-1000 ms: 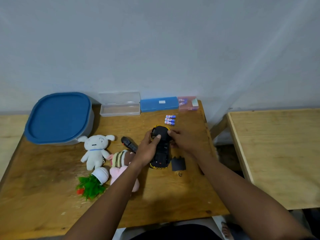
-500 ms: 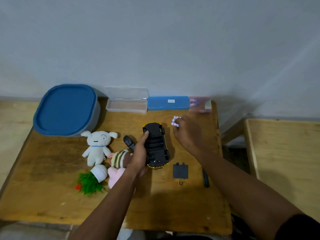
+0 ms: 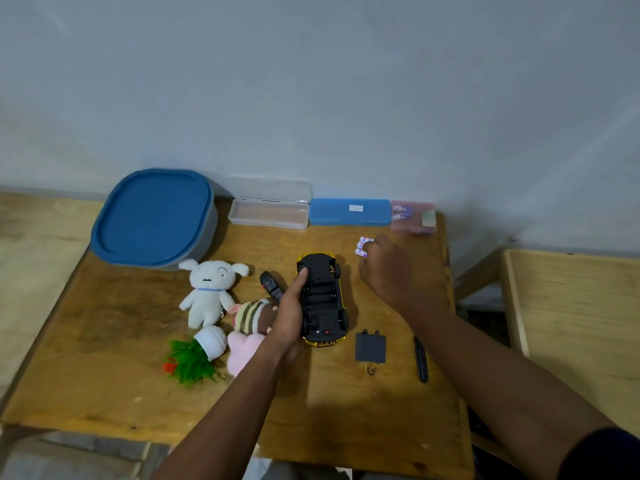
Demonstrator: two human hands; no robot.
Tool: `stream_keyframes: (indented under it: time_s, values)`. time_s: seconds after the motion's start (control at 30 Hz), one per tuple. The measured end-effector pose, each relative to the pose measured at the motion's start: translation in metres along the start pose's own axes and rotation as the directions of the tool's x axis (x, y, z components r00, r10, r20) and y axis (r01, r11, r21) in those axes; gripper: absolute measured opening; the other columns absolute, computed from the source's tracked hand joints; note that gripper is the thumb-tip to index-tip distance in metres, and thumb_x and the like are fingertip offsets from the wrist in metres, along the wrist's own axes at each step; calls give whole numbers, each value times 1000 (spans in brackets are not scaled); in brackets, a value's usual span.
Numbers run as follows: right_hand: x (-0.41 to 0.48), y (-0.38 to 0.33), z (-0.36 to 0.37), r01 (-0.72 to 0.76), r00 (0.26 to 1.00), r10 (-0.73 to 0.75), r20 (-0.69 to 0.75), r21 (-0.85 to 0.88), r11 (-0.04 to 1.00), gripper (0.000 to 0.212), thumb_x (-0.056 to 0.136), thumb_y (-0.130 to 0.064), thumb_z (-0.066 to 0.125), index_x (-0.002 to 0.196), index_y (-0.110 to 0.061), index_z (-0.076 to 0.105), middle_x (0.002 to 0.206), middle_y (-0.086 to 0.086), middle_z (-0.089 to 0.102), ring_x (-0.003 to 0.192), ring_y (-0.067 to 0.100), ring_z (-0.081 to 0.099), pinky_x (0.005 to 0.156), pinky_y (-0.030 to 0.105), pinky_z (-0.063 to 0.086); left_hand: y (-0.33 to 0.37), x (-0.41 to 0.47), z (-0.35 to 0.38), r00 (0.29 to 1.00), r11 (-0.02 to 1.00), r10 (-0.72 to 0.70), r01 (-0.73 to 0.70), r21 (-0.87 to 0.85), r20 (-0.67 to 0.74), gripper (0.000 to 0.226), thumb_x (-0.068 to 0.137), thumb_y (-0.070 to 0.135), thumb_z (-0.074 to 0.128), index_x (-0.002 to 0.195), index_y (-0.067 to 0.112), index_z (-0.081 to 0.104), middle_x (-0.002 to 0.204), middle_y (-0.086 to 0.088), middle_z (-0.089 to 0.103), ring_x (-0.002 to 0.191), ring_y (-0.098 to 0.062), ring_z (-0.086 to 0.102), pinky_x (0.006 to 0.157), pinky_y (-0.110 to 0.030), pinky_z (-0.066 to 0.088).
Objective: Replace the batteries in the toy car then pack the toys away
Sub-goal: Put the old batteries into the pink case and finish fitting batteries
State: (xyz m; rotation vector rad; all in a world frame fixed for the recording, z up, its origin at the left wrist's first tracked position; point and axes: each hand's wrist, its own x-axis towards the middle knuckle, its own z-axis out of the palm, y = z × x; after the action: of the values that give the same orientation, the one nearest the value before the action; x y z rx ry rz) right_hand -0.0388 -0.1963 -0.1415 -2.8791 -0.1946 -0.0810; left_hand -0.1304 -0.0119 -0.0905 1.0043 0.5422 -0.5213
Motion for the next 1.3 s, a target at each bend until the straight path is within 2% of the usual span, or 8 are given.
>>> stream_keyframes:
  time_s: [0.2, 0.3, 0.5, 0.67, 0.8, 0.9, 1.07, 1.3]
  values:
    - [-3, -4, -7, -33, 994, 32, 106, 10, 999, 16, 90, -23, 60, 88, -10, 68, 89, 7, 65, 74, 19, 57, 63, 30, 43, 3, -8, -15, 999, 999, -6, 4, -48, -37, 56, 97, 55, 49, 120, 9, 71, 107, -15, 72, 91, -29, 70, 83, -42, 56]
    - [-21, -14, -14, -148, 986, 126, 114, 214, 966, 16, 92, -28, 63, 91, -14, 68, 85, 3, 66, 76, 15, 58, 67, 28, 44, 5, -10, -19, 1000, 996, -22, 22, -89, 1, 54, 99, 53, 46, 120, 9, 71, 107, -15, 72, 91, -29, 70, 82, -42, 56]
    - [-61, -39, -50, -348, 902, 416, 115, 764, 543, 16, 89, -17, 68, 104, -23, 63, 84, -5, 72, 81, 11, 68, 69, 22, 51, 6, -12, -9, 993, 998, 26, -19, -66, 114, 60, 100, 55, 42, 133, 10, 64, 119, -17, 64, 96, -28, 65, 90, -44, 53]
    - [-81, -58, -93, -276, 902, 410, 133, 909, 312, 17, 90, -7, 67, 103, -18, 68, 84, 4, 76, 81, 13, 73, 72, 24, 58, 7, -13, 4, 981, 997, 56, -47, -54, 186, 64, 100, 57, 39, 135, 9, 62, 116, -20, 63, 90, -29, 65, 81, -40, 55]
    - [-92, -68, -100, -233, 923, 373, 99, 913, 335, 11, 85, -7, 74, 92, -15, 71, 86, 6, 75, 82, 21, 73, 76, 35, 61, 10, -13, 11, 965, 995, 102, -99, -23, 241, 64, 102, 59, 32, 131, 12, 65, 116, -19, 67, 91, -31, 66, 79, -40, 55]
    - [-98, -72, -103, -245, 922, 373, 108, 907, 343, 12, 83, -6, 75, 94, -8, 70, 88, 9, 74, 85, 23, 72, 77, 34, 61, 14, -18, 13, 951, 991, 135, -131, -30, 279, 64, 103, 60, 29, 123, 15, 71, 117, -17, 71, 96, -30, 70, 81, -41, 56]
    - [-100, -82, -102, -239, 942, 317, 113, 889, 391, 16, 81, -8, 76, 92, -18, 70, 84, 3, 76, 82, 17, 73, 75, 38, 61, 20, -25, 12, 940, 985, 174, -161, -66, 295, 66, 102, 60, 27, 123, 13, 69, 119, -19, 69, 105, -33, 67, 89, -45, 54]
    - [-100, -96, -97, -221, 943, 324, 81, 879, 424, 17, 82, -9, 77, 94, -18, 70, 86, 0, 77, 80, 14, 74, 74, 44, 62, 28, -26, 12, 936, 979, 195, -171, -108, 291, 65, 102, 59, 29, 122, 10, 68, 113, -17, 70, 97, -30, 69, 78, -40, 58]
